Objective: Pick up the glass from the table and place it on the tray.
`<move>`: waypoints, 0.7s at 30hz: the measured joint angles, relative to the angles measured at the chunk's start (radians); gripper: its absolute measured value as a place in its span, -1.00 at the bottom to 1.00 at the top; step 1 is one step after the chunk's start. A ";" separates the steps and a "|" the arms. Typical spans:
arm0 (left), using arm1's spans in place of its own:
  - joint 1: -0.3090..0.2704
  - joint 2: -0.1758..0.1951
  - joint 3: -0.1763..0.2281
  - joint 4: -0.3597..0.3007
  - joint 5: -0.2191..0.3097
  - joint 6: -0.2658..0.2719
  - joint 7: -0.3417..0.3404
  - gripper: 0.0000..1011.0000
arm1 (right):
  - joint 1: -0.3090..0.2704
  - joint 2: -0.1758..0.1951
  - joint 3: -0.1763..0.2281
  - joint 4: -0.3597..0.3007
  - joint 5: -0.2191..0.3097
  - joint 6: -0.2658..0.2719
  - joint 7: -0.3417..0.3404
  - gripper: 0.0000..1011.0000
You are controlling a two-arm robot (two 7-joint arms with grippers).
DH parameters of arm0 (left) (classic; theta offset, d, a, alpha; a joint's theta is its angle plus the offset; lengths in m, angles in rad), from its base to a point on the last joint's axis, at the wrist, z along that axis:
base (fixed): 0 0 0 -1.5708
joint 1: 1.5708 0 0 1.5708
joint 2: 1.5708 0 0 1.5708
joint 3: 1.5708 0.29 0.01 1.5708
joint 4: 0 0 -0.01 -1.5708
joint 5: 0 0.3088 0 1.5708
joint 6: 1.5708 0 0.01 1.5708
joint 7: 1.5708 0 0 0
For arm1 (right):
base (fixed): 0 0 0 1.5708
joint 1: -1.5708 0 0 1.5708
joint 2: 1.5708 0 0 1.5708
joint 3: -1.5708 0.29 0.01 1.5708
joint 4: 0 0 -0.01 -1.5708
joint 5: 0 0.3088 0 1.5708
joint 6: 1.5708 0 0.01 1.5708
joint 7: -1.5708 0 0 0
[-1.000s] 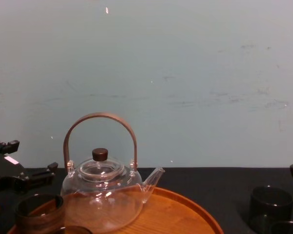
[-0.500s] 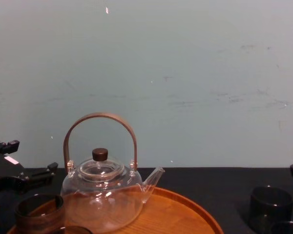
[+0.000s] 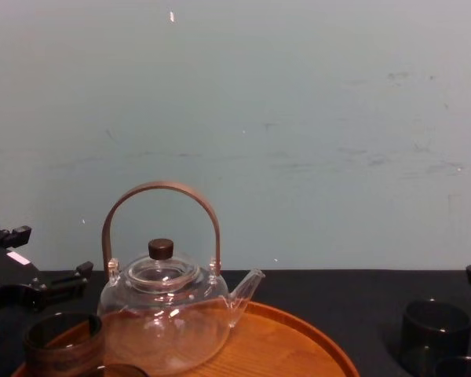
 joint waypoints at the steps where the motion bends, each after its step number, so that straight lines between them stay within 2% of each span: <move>1: 0.000 0.000 0.000 0.000 0.000 0.000 0.000 0.98 | 0.000 0.000 0.000 0.000 0.000 0.000 0.000 0.98; 12: 0.000 0.000 0.000 0.000 0.000 0.000 0.000 0.98 | -0.011 -0.001 0.023 -0.013 0.010 0.008 0.042 0.98; 21: 0.000 0.000 0.000 0.000 0.000 0.000 0.000 0.98 | -0.060 0.024 0.069 -0.088 0.083 0.077 0.117 0.98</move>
